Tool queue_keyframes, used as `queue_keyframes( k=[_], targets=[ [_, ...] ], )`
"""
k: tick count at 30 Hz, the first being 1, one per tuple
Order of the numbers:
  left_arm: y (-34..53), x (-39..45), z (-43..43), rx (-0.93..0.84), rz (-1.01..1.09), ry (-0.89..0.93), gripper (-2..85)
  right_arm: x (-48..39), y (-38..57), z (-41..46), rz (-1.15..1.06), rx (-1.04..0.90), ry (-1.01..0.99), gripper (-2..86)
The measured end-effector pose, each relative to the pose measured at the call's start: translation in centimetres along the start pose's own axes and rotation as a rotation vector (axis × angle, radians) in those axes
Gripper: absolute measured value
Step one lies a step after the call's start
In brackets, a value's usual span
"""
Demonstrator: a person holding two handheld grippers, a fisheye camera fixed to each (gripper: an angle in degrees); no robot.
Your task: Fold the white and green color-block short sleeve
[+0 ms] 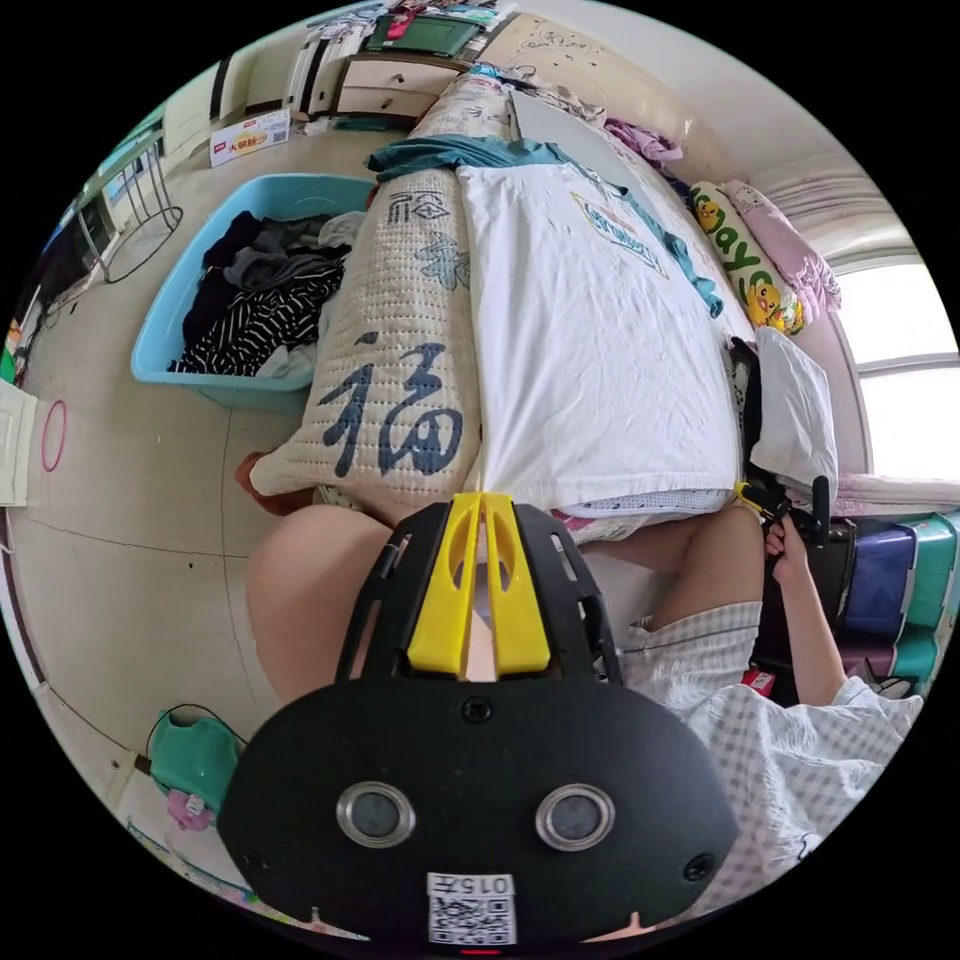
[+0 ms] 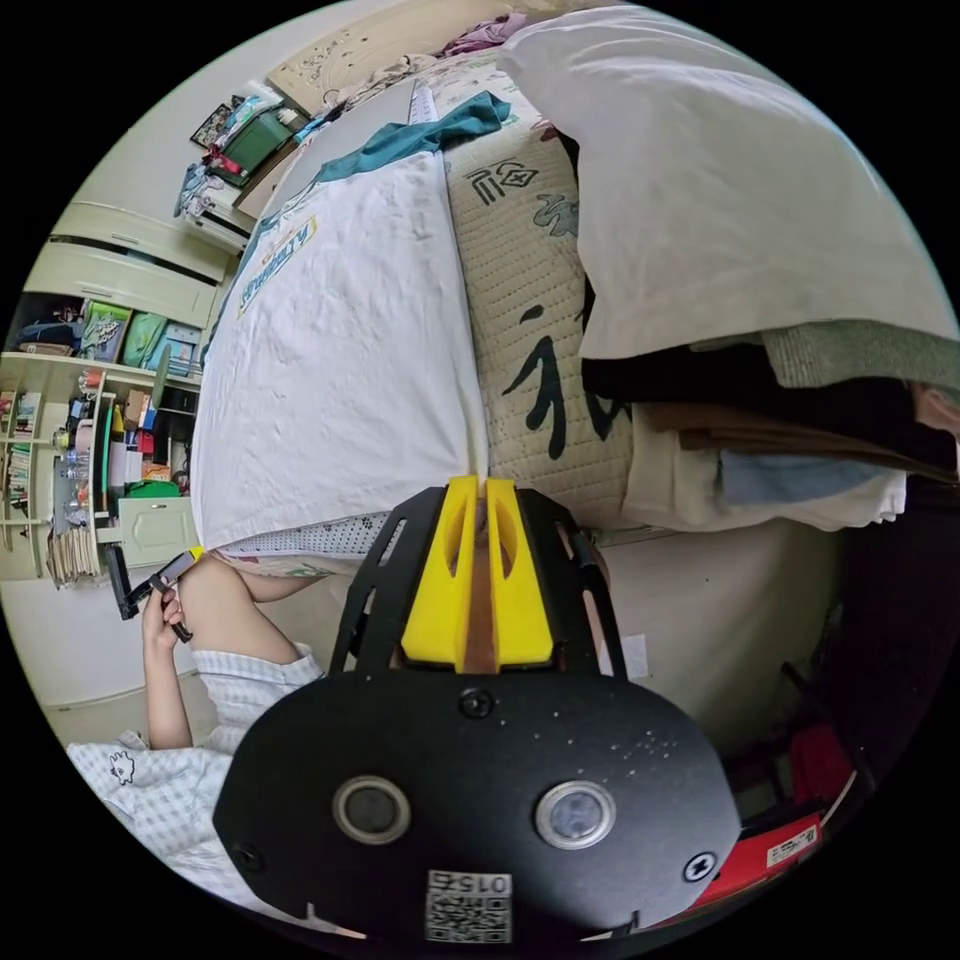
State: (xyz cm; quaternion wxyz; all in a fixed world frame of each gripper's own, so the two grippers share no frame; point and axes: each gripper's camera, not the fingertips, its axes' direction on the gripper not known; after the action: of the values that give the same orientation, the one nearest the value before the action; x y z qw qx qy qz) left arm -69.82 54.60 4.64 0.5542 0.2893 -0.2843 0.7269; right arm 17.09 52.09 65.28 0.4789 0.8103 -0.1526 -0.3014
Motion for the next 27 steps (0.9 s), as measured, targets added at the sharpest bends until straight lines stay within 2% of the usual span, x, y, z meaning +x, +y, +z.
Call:
queue_keyframes(
  k=[5, 17, 21, 27],
  targets=[
    [-0.6, 3.2, -0.3, -0.025, 0.079, -0.088, -0.8, -1.8, 0.7, 2.8, -0.066, 0.000, 0.087, 0.4],
    [-1.6, 7.4, 2.1, -0.071, 0.087, -0.068, -0.4, -9.0, 2.3, 11.8, -0.254, -0.023, 0.503, 0.4],
    [-1.4, 9.2, 2.4, -0.065, 0.082, -0.086, -0.3, -9.4, 2.6, 13.7, -0.274, -0.023, 0.521, 0.4],
    [-1.3, 13.1, 3.0, -0.071, 0.121, -0.167, -0.3, -8.2, 2.5, 15.4, -0.238, -0.032, 0.421, 0.4]
  ],
)
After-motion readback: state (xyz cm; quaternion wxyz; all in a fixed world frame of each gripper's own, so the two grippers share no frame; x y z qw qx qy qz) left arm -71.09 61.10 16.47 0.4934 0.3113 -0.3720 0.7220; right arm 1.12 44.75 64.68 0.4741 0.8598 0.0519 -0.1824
